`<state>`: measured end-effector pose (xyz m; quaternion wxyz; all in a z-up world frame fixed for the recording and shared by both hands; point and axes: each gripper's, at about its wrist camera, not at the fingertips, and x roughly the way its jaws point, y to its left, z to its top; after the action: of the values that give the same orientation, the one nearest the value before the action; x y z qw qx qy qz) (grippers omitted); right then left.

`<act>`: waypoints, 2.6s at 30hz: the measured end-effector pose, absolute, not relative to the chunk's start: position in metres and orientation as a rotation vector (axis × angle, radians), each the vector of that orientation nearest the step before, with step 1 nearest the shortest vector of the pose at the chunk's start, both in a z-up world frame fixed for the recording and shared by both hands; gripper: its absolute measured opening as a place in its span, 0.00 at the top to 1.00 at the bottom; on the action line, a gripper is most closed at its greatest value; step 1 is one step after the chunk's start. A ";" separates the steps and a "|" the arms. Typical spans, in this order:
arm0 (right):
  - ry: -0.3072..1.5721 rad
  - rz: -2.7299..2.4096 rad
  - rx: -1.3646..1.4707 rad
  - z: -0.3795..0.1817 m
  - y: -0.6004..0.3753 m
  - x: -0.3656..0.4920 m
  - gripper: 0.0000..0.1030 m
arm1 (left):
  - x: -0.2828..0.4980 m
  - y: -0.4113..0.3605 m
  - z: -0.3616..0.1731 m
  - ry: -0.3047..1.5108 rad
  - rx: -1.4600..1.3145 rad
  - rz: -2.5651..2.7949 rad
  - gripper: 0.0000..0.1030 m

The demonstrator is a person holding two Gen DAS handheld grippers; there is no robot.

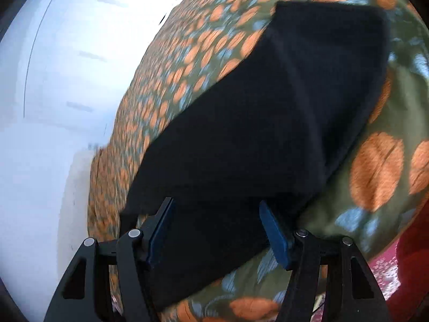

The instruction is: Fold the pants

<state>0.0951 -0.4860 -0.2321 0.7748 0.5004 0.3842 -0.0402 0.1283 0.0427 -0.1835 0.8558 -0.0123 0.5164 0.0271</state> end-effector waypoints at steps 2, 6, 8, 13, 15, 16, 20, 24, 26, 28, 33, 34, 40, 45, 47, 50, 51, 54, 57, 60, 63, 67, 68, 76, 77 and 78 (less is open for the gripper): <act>0.821 -0.124 1.042 -0.229 -0.488 0.103 0.59 | 0.129 0.041 -0.185 1.082 -0.020 0.060 0.01; 0.821 -0.199 0.852 -0.210 -0.485 0.114 0.95 | 0.127 0.041 -0.185 1.091 -0.024 0.059 0.01; 0.767 -0.152 0.790 -0.185 -0.480 0.114 0.95 | 0.129 0.048 -0.174 1.100 -0.097 0.025 0.01; 0.634 0.018 0.581 -0.104 -0.465 0.102 0.95 | 0.173 0.078 -0.131 1.052 -0.387 -0.084 0.01; 0.604 0.092 0.538 -0.081 -0.458 0.097 0.95 | 0.209 0.085 -0.119 1.055 -0.489 -0.130 0.01; 0.590 0.131 0.519 -0.071 -0.453 0.094 0.95 | 0.229 0.088 -0.116 1.064 -0.549 -0.162 0.01; 0.533 0.228 0.445 -0.038 -0.439 0.069 0.95 | 0.300 0.092 -0.122 1.098 -0.684 -0.171 0.01; 0.480 0.284 0.422 -0.019 -0.440 0.042 0.95 | 0.339 0.089 -0.147 1.179 -0.775 -0.126 0.01; 0.470 0.316 0.400 -0.014 -0.442 0.031 0.95 | 0.350 0.084 -0.153 1.199 -0.750 -0.103 0.03; 0.470 0.344 0.371 -0.012 -0.442 0.021 0.95 | 0.357 0.081 -0.154 1.206 -0.706 -0.087 0.17; 0.551 0.307 0.325 -0.025 -0.459 0.018 0.95 | 0.346 0.092 -0.137 1.173 -0.693 -0.102 0.95; 0.588 0.265 0.333 -0.036 -0.468 0.028 0.95 | 0.336 0.097 -0.121 1.135 -0.681 -0.113 0.95; 0.559 0.217 0.488 -0.050 -0.506 0.084 0.95 | 0.200 0.134 0.020 0.759 -0.547 -0.123 0.92; 0.552 0.231 0.496 -0.035 -0.515 0.100 0.95 | 0.103 0.125 -0.019 0.805 -0.435 -0.040 0.90; 0.641 0.178 0.515 -0.055 -0.526 0.104 0.95 | 0.093 0.110 -0.070 0.939 -0.417 -0.039 0.90; 0.862 0.024 0.533 -0.117 -0.545 0.108 0.95 | 0.089 0.080 -0.148 1.140 -0.377 -0.051 0.90; 0.960 -0.043 0.531 -0.146 -0.551 0.110 0.95 | 0.091 0.072 -0.161 1.186 -0.351 -0.051 0.90; 1.097 -0.138 0.544 -0.196 -0.559 0.106 0.95 | 0.097 0.060 -0.151 1.161 -0.305 -0.065 0.90; 1.066 -0.135 0.604 -0.200 -0.567 0.101 0.95 | 0.097 0.066 -0.149 1.151 -0.334 -0.080 0.90; 1.049 -0.124 0.621 -0.200 -0.570 0.099 0.95 | 0.102 0.061 -0.159 1.152 -0.316 -0.077 0.90; 1.014 -0.099 0.640 -0.195 -0.571 0.098 0.90 | 0.099 0.064 -0.158 1.145 -0.303 -0.070 0.90; 0.970 -0.077 0.682 -0.195 -0.574 0.095 0.57 | 0.092 0.068 -0.164 1.143 -0.305 -0.076 0.89; 0.941 -0.076 0.698 -0.192 -0.577 0.092 0.56 | 0.091 0.068 -0.165 1.143 -0.304 -0.076 0.89; 0.939 -0.188 0.737 -0.193 -0.595 0.097 0.95 | 0.086 0.063 -0.159 1.117 -0.297 -0.068 0.88; 0.908 -0.186 0.651 -0.181 -0.589 0.100 0.95 | 0.084 0.060 -0.153 1.093 -0.296 -0.075 0.88; 0.858 -0.182 0.547 -0.164 -0.581 0.103 0.95 | 0.083 0.057 -0.148 1.070 -0.284 -0.084 0.88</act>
<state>0.1030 -0.5814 -0.1639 0.8695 0.2613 0.4100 -0.0870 0.0832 0.0566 -0.1483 0.8498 -0.1348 0.5080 -0.0397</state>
